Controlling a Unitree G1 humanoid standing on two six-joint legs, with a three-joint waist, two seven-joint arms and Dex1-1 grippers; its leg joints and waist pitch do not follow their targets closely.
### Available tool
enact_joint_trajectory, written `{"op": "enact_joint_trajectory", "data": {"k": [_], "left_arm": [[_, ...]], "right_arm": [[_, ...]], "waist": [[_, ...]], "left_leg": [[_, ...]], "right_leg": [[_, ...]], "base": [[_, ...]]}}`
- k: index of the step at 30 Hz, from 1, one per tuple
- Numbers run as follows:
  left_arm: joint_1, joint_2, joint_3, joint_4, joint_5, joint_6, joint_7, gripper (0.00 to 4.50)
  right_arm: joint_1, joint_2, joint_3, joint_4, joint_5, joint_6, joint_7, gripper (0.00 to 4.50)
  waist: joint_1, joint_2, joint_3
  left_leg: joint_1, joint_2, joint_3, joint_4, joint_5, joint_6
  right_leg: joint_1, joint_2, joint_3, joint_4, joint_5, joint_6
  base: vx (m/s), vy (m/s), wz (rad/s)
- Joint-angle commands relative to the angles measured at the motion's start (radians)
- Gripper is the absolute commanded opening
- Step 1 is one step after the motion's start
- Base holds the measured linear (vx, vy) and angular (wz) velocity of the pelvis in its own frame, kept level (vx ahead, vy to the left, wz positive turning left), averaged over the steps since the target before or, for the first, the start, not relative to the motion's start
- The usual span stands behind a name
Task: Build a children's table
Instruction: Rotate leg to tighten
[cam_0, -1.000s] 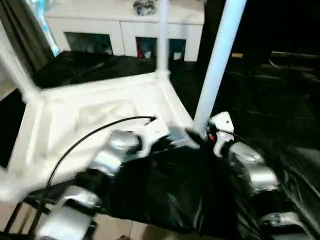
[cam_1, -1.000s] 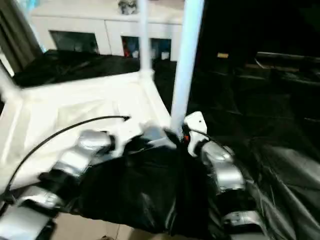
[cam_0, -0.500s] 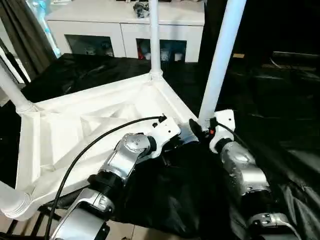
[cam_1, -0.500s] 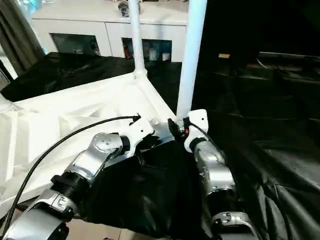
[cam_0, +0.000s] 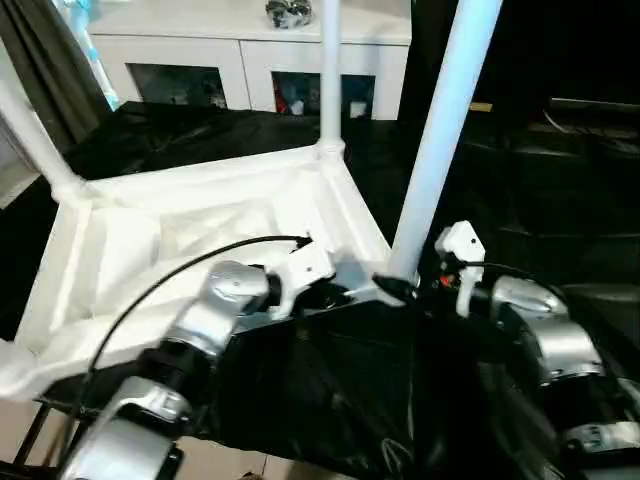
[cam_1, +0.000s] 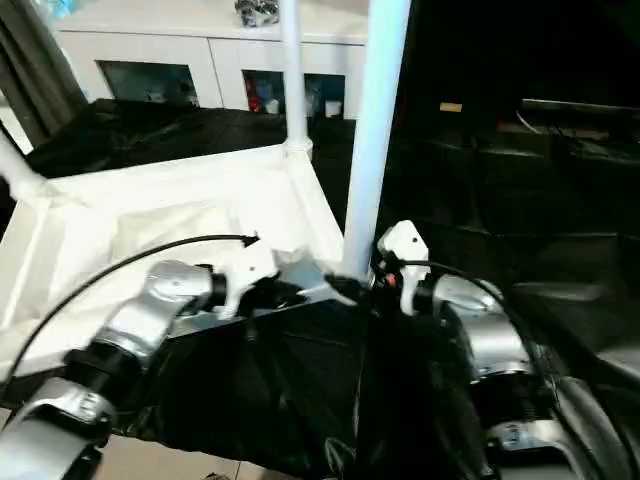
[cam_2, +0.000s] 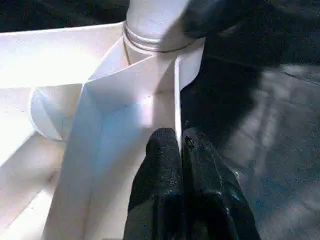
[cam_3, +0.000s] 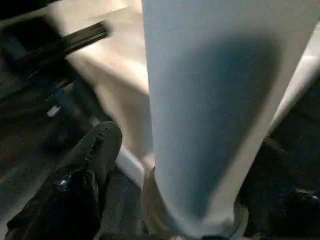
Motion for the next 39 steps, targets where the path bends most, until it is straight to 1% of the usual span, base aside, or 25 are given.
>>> {"op": "enact_joint_trajectory", "data": {"k": [1, 3, 4, 6, 7, 8, 9, 11, 15, 17, 18, 21, 22, 23, 25, 26, 29, 30, 31, 32, 34, 35, 36, 38, 39], "left_arm": [[0.018, 0.003, -0.026, 0.004, -0.012, -0.009, -0.043, 0.00], [0.014, 0.025, -0.029, 0.007, -0.022, -0.008, -0.087, 0.00], [0.014, 0.025, -0.029, 0.007, -0.022, -0.008, -0.087, 0.00], [0.004, 0.036, -0.026, 0.023, -0.021, -0.017, -0.108, 0.00], [-0.004, 0.042, -0.025, 0.038, -0.021, -0.026, -0.121, 0.00], [-0.005, 0.042, -0.025, 0.039, -0.021, -0.027, -0.122, 0.00], [-0.010, 0.046, -0.026, 0.047, -0.022, -0.030, -0.130, 0.00], [-0.013, 0.049, -0.028, 0.053, -0.023, -0.034, -0.136, 0.00], [-0.018, 0.053, -0.030, 0.061, -0.027, -0.028, -0.148, 0.00], [-0.018, 0.054, -0.030, 0.064, -0.027, -0.028, -0.157, 0.00], [-0.018, 0.054, -0.030, 0.065, -0.027, -0.028, -0.160, 0.00], [-0.021, 0.054, -0.028, 0.077, -0.028, -0.033, -0.168, 0.00], [-0.023, 0.055, -0.029, 0.081, -0.030, -0.033, -0.170, 0.00], [-0.024, 0.055, -0.028, 0.083, -0.031, -0.033, -0.170, 0.00], [-0.027, 0.053, -0.026, 0.090, -0.032, -0.036, -0.164, 0.00], [-0.030, 0.048, -0.021, 0.099, -0.030, -0.037, -0.147, 0.00], [-0.043, 0.031, -0.016, 0.112, -0.008, -0.019, -0.075, 0.00], [-0.056, 0.005, -0.005, 0.122, 0.006, 0.000, 0.002, 0.00], [-0.058, -0.007, 0.000, 0.122, 0.004, 0.006, 0.020, 0.00], [-0.064, -0.041, 0.008, 0.116, 0.007, 0.027, 0.078, 0.00], [-0.070, -0.073, 0.007, 0.115, 0.018, 0.045, 0.133, 0.00], [-0.072, -0.086, 0.006, 0.115, 0.023, 0.053, 0.156, 0.00], [-0.078, -0.111, 0.007, 0.119, 0.031, 0.063, 0.199, 0.00], [-0.085, -0.152, 0.011, 0.123, 0.038, 0.080, 0.264, 0.00], [-0.090, -0.190, 0.012, 0.126, 0.043, 0.093, 0.313, 0.00]], "right_arm": [[0.014, 0.004, 0.063, -0.014, 0.003, 0.007, 0.077, 3.35], [0.008, -0.018, 0.087, -0.002, -0.006, 0.000, 0.129, 3.13], [0.008, -0.018, 0.087, -0.002, -0.006, 0.000, 0.129, 3.00], [0.000, -0.029, 0.102, 0.004, -0.007, 0.007, 0.170, 2.92], [-0.006, -0.033, 0.111, 0.008, -0.006, 0.011, 0.192, 2.83], [-0.006, -0.033, 0.112, 0.008, -0.006, 0.012, 0.194, 2.59], [-0.008, -0.035, 0.119, 0.006, -0.004, 0.020, 0.207, 2.59], [-0.008, -0.036, 0.125, 0.004, -0.003, 0.026, 0.218, 2.52], [-0.002, -0.029, 0.133, -0.005, 0.001, 0.025, 0.221, 2.16], [0.005, -0.029, 0.136, -0.013, 0.004, 0.031, 0.228, 2.13], [0.008, -0.029, 0.137, -0.015, 0.004, 0.031, 0.228, 2.02], [0.022, -0.031, 0.141, -0.023, 0.003, 0.032, 0.236, 1.98], [0.027, -0.032, 0.142, -0.026, 0.002, 0.033, 0.238, 1.97], [0.029, -0.032, 0.142, -0.028, 0.002, 0.033, 0.237, 1.96], [0.035, -0.027, 0.140, -0.033, 0.003, 0.034, 0.225, 1.95], [0.044, -0.014, 0.130, -0.038, 0.004, 0.036, 0.192, 1.95], [0.047, 0.022, 0.102, -0.029, -0.009, 0.042, 0.084, 1.95], [0.043, 0.069, 0.071, -0.001, -0.036, 0.055, -0.062, 1.95], [0.043, 0.085, 0.063, 0.009, -0.050, 0.047, -0.113, 1.94], [0.045, 0.127, 0.043, 0.024, -0.075, 0.060, -0.235, 1.94], [0.047, 0.167, 0.031, 0.032, -0.089, 0.063, -0.323, 1.93], [0.048, 0.184, 0.027, 0.035, -0.095, 0.060, -0.357, 1.93], [0.046, 0.214, 0.018, 0.044, -0.099, 0.070, -0.414, 1.93], [0.040, 0.263, 0.000, 0.058, -0.106, 0.080, -0.509, 1.93], [0.029, 0.308, -0.012, 0.071, -0.107, 0.096, -0.579, 1.93]], "waist": [[0.008, -0.021, -0.055], [0.011, -0.025, -0.054], [0.013, -0.024, -0.055], [0.017, -0.025, -0.053], [0.020, -0.026, -0.051], [0.021, -0.025, -0.052], [0.022, -0.025, -0.051], [0.024, -0.026, -0.051], [0.025, -0.027, -0.051], [0.027, -0.024, -0.052], [0.026, -0.025, -0.052], [0.026, -0.027, -0.051], [0.027, -0.021, -0.051], [0.025, -0.024, -0.051], [0.025, -0.024, -0.051], [0.026, -0.022, -0.051], [0.023, -0.025, -0.047], [0.020, -0.024, -0.044], [0.016, -0.022, -0.042], [0.010, -0.023, -0.036], [0.005, -0.024, -0.032], [-0.001, -0.021, -0.029], [-0.006, -0.025, -0.027], [-0.014, -0.023, -0.026], [-0.016, -0.022, -0.029]], "left_leg": [[0.005, 0.060, -0.022, -0.055, -0.059, 0.161], [0.005, 0.060, -0.020, -0.052, -0.063, 0.166], [0.005, 0.059, -0.021, -0.052, -0.064, 0.163], [0.008, 0.061, -0.019, -0.053, -0.077, 0.154], [0.008, 0.061, -0.019, -0.054, -0.090, 0.146], [0.009, 0.061, -0.019, -0.054, -0.093, 0.142], [0.009, 0.061, -0.019, -0.055, -0.100, 0.135], [0.009, 0.062, -0.020, -0.056, -0.105, 0.124], [0.009, 0.060, -0.020, -0.056, -0.101, 0.118], [0.009, 0.061, -0.020, -0.056, -0.098, 0.118], [0.009, 0.061, -0.020, -0.056, -0.100, 0.117], [0.009, 0.060, -0.020, -0.056, -0.108, 0.113], [0.010, 0.060, -0.021, -0.057, -0.111, 0.111], [0.010, 0.060, -0.020, -0.056, -0.112, 0.109], [0.010, 0.060, -0.021, -0.057, -0.118, 0.106], [0.010, 0.060, -0.021, -0.057, -0.120, 0.104], [0.009, 0.060, -0.021, -0.061, -0.140, 0.093], [0.012, 0.059, -0.023, -0.066, -0.166, 0.073], [0.016, 0.059, -0.023, -0.068, -0.189, 0.059], [0.020, 0.057, -0.027, -0.075, -0.247, 0.015], [0.021, 0.056, -0.031, -0.080, -0.290, -0.003], [0.024, 0.056, -0.035, -0.083, -0.329, -0.020], [0.029, 0.053, -0.037, -0.084, -0.367, -0.024], [0.032, 0.052, -0.039, -0.087, -0.387, -0.029], [0.029, 0.053, -0.042, -0.089, -0.380, -0.025]], "right_leg": [[0.047, -0.062, 0.034, -0.046, 0.021, -0.289], [0.045, -0.065, 0.035, -0.047, 0.016, -0.296], [0.046, -0.065, 0.034, -0.046, 0.010, -0.296], [0.043, -0.064, 0.035, -0.048, -0.016, -0.294], [0.042, -0.064, 0.036, -0.051, -0.037, -0.291], [0.042, -0.064, 0.036, -0.051, -0.045, -0.290], [0.042, -0.064, 0.037, -0.051, -0.052, -0.288], [0.042, -0.065, 0.038, -0.051, -0.054, -0.286], [0.043, -0.065, 0.038, -0.049, -0.044, -0.286], [0.043, -0.065, 0.038, -0.048, -0.040, -0.287], [0.044, -0.065, 0.038, -0.049, -0.040, -0.286], [0.044, -0.065, 0.038, -0.050, -0.056, -0.283], [0.043, -0.065, 0.038, -0.050, -0.059, -0.282], [0.044, -0.064, 0.038, -0.051, -0.055, -0.282], [0.044, -0.064, 0.038, -0.051, -0.056, -0.284], [0.044, -0.064, 0.038, -0.052, -0.058, -0.283], [0.043, -0.065, 0.040, -0.056, -0.092, -0.274], [0.039, -0.066, 0.040, -0.063, -0.150, -0.262], [0.034, -0.064, 0.041, -0.067, -0.186, -0.257], [0.033, -0.068, 0.042, -0.079, -0.311, -0.229], [0.031, -0.068, 0.041, -0.087, -0.395, -0.199], [0.027, -0.068, 0.042, -0.092, -0.447, -0.177], [0.025, -0.067, 0.039, -0.101, -0.489, -0.158], [0.020, -0.068, 0.041, -0.105, -0.507, -0.146], [0.025, -0.068, 0.041, -0.106, -0.494, -0.141]], "base": [[0.000, 0.000, 0.00], [0.000, 0.000, 0.00], [0.000, 0.000, 0.00], [0.000, 0.000, 0.00], [0.000, 0.000, 0.00], [0.000, 0.000, 0.00], [0.000, 0.000, 0.00], [0.000, 0.000, 0.00], [0.000, 0.000, 0.00], [0.000, 0.000, 0.00], [0.000, 0.000, 0.00], [0.000, 0.000, 0.00], [0.000, 0.000, 0.00], [0.000, 0.000, 0.00], [0.000, 0.000, 0.00], [0.000, 0.000, 0.00], [0.000, 0.000, 0.00], [0.000, 0.000, 0.00], [0.000, 0.000, 0.00], [-0.051, -0.001, -0.01], [-0.026, -0.001, 0.00], [0.000, 0.000, 0.00], [0.000, 0.000, 0.00], [0.000, 0.000, 0.00], [0.000, 0.000, 0.00]]}}
